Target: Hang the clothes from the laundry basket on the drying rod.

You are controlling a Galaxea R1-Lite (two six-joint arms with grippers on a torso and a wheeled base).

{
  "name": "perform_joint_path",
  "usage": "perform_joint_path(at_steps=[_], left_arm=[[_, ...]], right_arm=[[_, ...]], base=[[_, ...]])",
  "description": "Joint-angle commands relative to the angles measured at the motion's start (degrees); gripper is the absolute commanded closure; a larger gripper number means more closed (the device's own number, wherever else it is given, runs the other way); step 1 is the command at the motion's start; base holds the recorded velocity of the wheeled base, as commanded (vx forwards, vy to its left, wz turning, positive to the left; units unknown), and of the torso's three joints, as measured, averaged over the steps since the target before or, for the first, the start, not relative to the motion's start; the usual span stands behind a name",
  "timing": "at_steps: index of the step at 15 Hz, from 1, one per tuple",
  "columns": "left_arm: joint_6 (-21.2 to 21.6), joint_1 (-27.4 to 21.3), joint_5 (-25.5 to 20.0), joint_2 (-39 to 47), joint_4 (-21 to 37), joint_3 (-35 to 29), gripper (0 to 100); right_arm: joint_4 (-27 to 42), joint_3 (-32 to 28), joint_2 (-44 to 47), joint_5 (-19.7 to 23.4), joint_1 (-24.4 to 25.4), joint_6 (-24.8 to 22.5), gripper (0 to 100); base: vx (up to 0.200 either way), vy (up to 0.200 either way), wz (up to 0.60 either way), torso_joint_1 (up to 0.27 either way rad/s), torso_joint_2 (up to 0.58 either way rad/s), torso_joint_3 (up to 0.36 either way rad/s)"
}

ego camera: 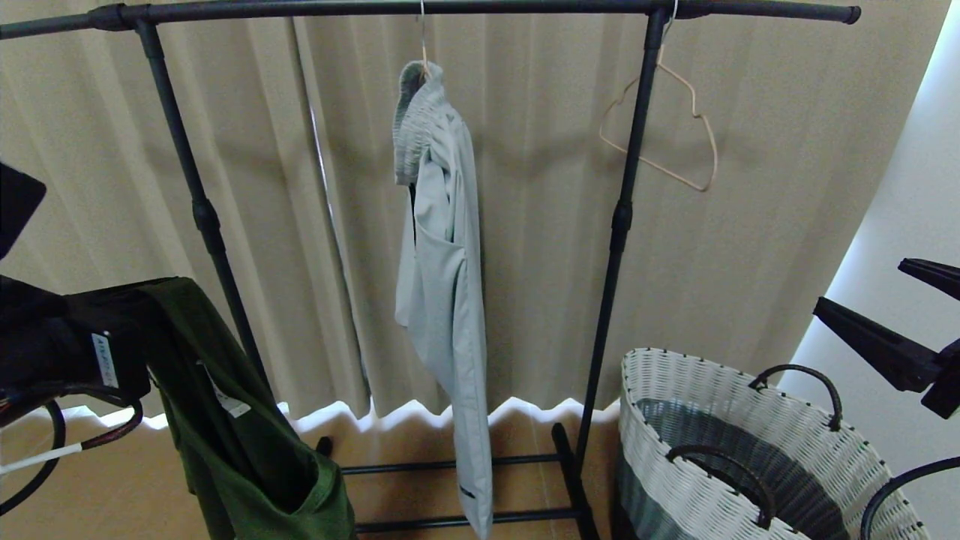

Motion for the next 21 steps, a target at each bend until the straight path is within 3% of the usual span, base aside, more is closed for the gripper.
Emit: perform_joint_path(at_steps=[1,17,21], left_arm=[[0.08,-0.04,0.03,0.03,0.03,0.01,100],[0.44,-0.04,0.03,0.21,0.03,0.27,100],[1.14,-0.04,0.03,-0.14,0.12,1.59,100]], right_arm=[[0.02,-0.04,0.14,0.0,0.01,0.29,0],[0.55,0.31,0.32,-0.18,-0.26,0.29,0],[4.59,-0.13,0.41,-0.09,-3.95,-2.44,0]], base=[[0.0,0.0,0.0,0.071,-0.23,-0.3],[0.0,0.0,0.0,0.153,-0.47,-0.31],[0.0,0.0,0.0,0.221,-0.51,-0.298]])
